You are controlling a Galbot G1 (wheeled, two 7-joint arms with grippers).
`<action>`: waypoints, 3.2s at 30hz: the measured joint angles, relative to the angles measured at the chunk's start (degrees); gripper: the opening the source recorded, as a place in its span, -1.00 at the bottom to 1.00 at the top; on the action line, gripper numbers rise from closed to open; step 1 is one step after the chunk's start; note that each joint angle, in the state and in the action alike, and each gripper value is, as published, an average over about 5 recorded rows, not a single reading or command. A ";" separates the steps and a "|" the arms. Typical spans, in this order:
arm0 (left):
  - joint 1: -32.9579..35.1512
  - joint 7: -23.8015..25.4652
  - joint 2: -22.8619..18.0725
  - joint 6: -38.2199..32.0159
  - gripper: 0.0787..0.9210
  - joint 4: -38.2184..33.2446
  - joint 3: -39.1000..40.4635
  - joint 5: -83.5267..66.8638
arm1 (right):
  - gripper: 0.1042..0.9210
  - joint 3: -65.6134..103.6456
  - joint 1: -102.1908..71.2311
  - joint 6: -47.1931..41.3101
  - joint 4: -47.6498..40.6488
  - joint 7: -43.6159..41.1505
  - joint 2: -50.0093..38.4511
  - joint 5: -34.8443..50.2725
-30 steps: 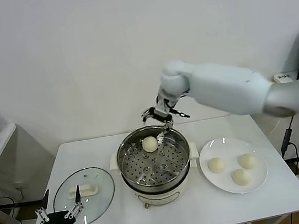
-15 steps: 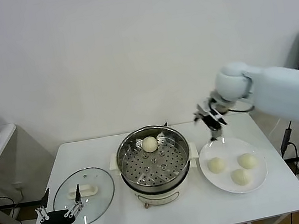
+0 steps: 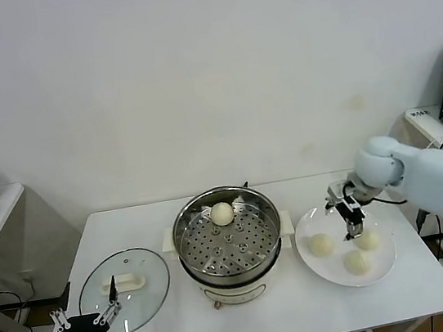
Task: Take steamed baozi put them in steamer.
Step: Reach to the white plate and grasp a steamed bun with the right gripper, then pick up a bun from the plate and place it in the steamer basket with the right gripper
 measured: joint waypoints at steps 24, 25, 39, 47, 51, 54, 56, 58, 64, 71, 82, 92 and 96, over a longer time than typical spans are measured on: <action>0.20 -0.05 -0.13 -0.42 0.77 0.46 -0.99 0.10 | 0.65 8.70 -12.08 3.56 -12.25 1.98 10.06 -8.30; 0.21 -0.05 -0.15 -0.43 0.77 0.46 -0.99 0.11 | 0.61 8.86 -12.22 3.51 -12.42 2.02 10.26 -8.48; 0.53 -0.06 -0.28 -0.46 0.77 -0.29 -0.96 0.15 | 0.09 9.47 -12.28 2.14 -12.51 1.49 10.28 -8.72; 0.47 -0.06 -0.08 -0.44 0.77 -0.90 -0.72 0.12 | -0.32 9.44 -11.11 1.63 -10.96 1.12 8.56 -7.30; 0.20 -0.03 0.16 -0.36 0.77 -1.10 -0.21 0.20 | -0.34 8.96 -9.31 1.16 -9.16 0.80 6.68 -5.79; -0.15 0.01 0.47 -0.24 0.77 -1.14 0.17 0.17 | -0.33 8.06 -6.64 0.62 -7.30 0.54 4.72 -3.91; -0.43 0.05 0.71 -0.15 0.77 -1.16 0.43 0.11 | -0.32 6.99 -4.06 0.13 -5.96 0.47 3.46 -2.22; -0.74 0.08 0.99 -0.05 0.77 -1.16 0.73 0.06 | -0.32 5.37 -0.70 -0.51 -4.54 0.45 2.49 -0.13; -1.79 0.15 1.79 0.41 0.77 -1.04 1.70 0.04 | -0.32 -2.23 12.52 -3.54 0.21 1.20 2.17 8.18; -2.38 0.15 2.64 0.71 0.77 -0.58 1.68 -0.15 | -0.32 -10.55 24.70 -9.94 6.04 4.38 7.02 20.36; -2.66 0.04 2.48 0.86 0.77 -0.25 0.72 -0.27 | -0.31 -15.53 27.33 -20.58 6.23 12.61 21.32 32.56; -2.72 -0.09 1.83 1.26 0.77 -0.80 0.36 -0.66 | -0.30 -16.63 22.60 -24.79 -0.78 17.09 32.39 35.70; -2.96 -0.11 1.73 1.34 0.77 -0.82 0.33 -0.87 | -0.30 -16.96 20.66 -25.65 -3.43 18.14 35.48 35.86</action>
